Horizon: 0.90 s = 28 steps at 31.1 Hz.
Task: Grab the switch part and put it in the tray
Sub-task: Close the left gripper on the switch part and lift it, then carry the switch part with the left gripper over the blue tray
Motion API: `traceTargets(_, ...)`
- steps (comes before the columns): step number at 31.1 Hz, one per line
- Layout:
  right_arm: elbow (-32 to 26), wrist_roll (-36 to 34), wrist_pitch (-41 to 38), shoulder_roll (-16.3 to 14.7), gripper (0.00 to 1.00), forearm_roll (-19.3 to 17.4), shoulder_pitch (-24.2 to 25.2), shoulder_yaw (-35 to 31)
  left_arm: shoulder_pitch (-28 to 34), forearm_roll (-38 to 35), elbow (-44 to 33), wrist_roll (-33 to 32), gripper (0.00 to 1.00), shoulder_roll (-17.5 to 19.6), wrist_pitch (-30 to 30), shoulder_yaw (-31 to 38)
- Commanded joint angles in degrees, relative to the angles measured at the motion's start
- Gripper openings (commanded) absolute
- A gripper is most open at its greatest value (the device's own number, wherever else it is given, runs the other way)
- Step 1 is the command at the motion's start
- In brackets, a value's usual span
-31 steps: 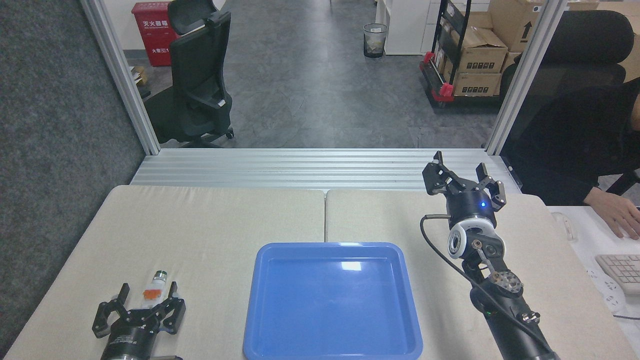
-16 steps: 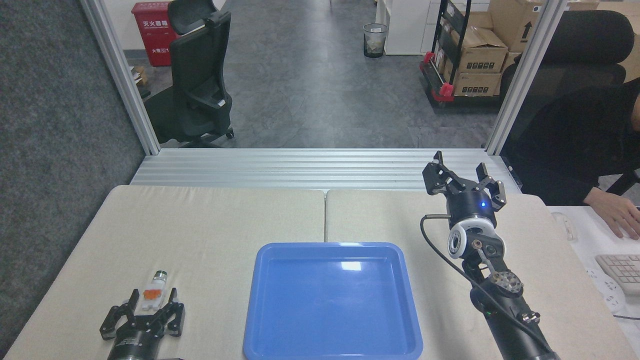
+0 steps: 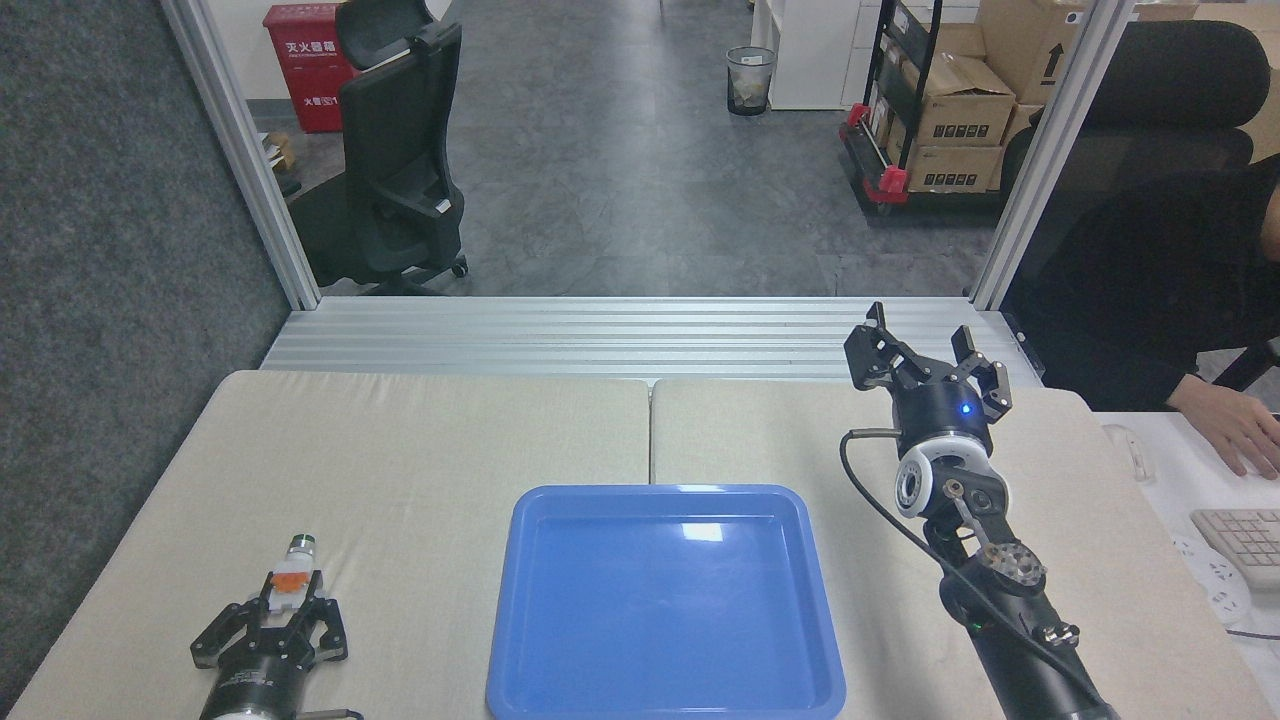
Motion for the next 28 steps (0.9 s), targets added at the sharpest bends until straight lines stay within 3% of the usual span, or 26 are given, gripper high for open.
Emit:
traceTargets(1,0.0,0.0,0.0,0.0,1.00,0.0,0.0,0.1,0.0,-0.2,-11.7,-3.4,0.00,0.9,0.5,-0.3)
traceTargets(7,0.0,0.0,0.0,0.0,1.00,0.0,0.0,0.1,0.0,-0.2,-21.5,-8.2,0.00,-1.0,-0.2,-3.9)
traceTargets(11,0.0,0.0,0.0,0.0,1.00,0.0,0.0,0.1,-0.2,-0.2,-27.0,-11.0,0.00,-4.7,-0.1,-11.0)
traceTargets(14,0.0,0.0,0.0,0.0,1.00,0.0,0.0,0.1,-0.8,-0.2,-28.9,-12.4,0.00,-9.6,-0.2,-14.3)
traceTargets(16,0.0,0.0,0.0,0.0,1.00,0.0,0.0,0.1,-0.9,-0.2,-29.3,-12.6,0.00,-12.1,-0.6,-17.3)
traceTargets(23,0.0,0.0,0.0,0.0,1.00,0.0,0.0,0.0,-0.2,-0.7,-25.7,-14.4,0.00,-13.0,-0.6,-31.4)
traceTargets(28,0.0,0.0,0.0,0.1,1.00,0.0,0.0,0.0,0.8,-6.1,-19.4,-16.4,0.00,-15.4,1.1,-35.2)
